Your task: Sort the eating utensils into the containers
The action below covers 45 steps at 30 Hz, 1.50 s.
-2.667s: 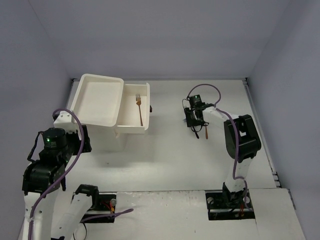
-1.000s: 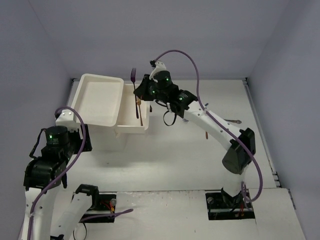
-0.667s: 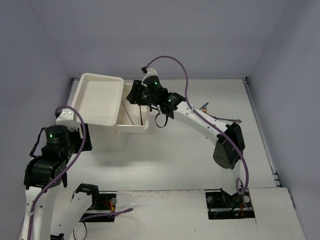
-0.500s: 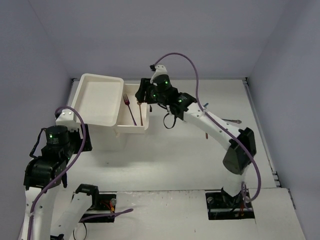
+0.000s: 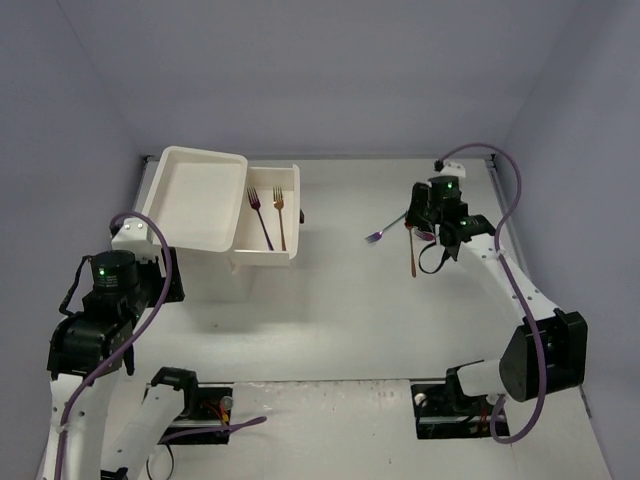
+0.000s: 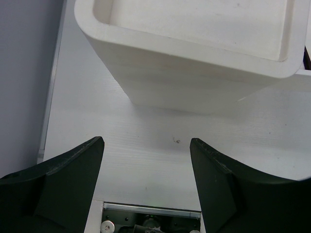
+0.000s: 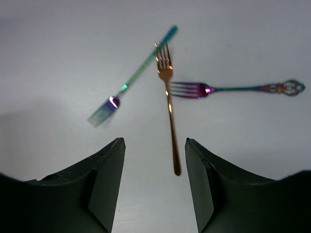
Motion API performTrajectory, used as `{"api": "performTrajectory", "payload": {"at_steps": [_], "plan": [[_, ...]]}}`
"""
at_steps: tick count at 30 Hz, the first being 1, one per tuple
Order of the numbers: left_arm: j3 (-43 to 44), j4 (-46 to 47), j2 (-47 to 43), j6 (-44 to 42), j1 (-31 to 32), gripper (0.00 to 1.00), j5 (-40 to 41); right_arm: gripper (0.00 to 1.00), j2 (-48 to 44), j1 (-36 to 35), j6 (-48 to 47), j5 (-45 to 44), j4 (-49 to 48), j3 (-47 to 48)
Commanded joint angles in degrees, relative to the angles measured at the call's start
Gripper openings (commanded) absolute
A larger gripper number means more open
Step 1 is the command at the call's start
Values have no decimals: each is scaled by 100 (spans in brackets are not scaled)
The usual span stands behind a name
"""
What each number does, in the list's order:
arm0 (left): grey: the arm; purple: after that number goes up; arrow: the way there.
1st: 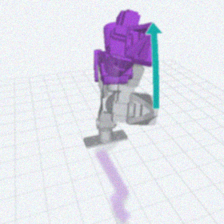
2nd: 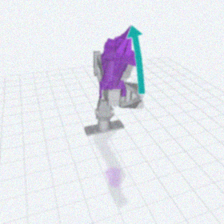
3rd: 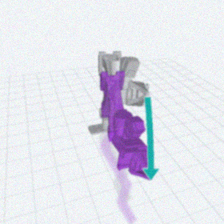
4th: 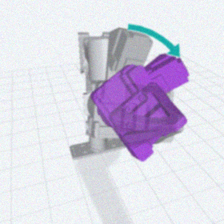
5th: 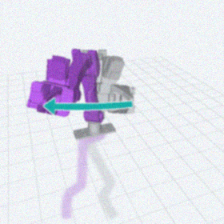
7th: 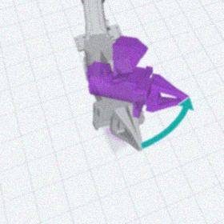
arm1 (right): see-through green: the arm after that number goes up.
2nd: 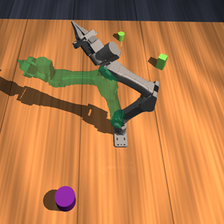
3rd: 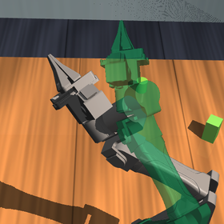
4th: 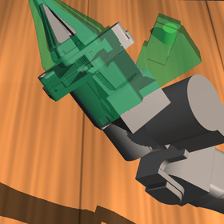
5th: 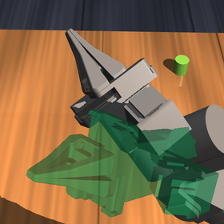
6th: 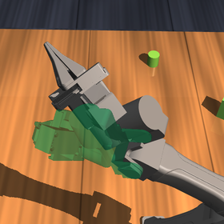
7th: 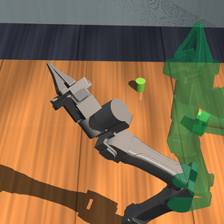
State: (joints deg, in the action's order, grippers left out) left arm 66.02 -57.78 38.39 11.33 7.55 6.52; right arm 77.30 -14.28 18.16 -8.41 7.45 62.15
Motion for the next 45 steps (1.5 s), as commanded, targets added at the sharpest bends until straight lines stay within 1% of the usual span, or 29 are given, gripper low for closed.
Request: {"api": "performTrajectory", "payload": {"at_steps": [1, 7, 13, 21, 28, 33, 38, 40, 42, 44, 45], "plan": [[218, 157, 54, 88, 53, 69, 77, 50, 261, 347, -252, 375, 108, -458], [218, 154, 46, 88, 70, 69, 94, 49, 1001, 419, -289, 448, 99, -472], [218, 153, 76, 88, 66, 69, 90, 46, 1741, 426, -388, 616, 78, -263], [218, 152, 109, 96, 71, 69, 94, 44, 2396, 481, -385, 580, -52, -45], [218, 145, 143, 89, 72, 69, 86, 43, 2929, 524, -419, 602, -104, 310], [227, 144, 160, 89, 80, 69, 86, 39, 3468, 541, -392, 577, -112, 773], [218, 144, 176, 96, 80, 69, 86, 30, 3908, 533, -327, 536, -103, 1061], [221, 144, 169, 88, 89, 69, 86, 17, 3983, 532, -316, 513, -103, 1075], [227, 144, 169, 88, 89, 69, 80, 6, 3977, 532, -316, 501, -103, 1044], [227, 144, 178, 88, 97, 69, 77, 0, 3810, 505, -332, 508, -112, 910], [222, 144, 182, 88, 97, 69, 77, 0, 3647, 490, -341, 527, -107, 847]]}}
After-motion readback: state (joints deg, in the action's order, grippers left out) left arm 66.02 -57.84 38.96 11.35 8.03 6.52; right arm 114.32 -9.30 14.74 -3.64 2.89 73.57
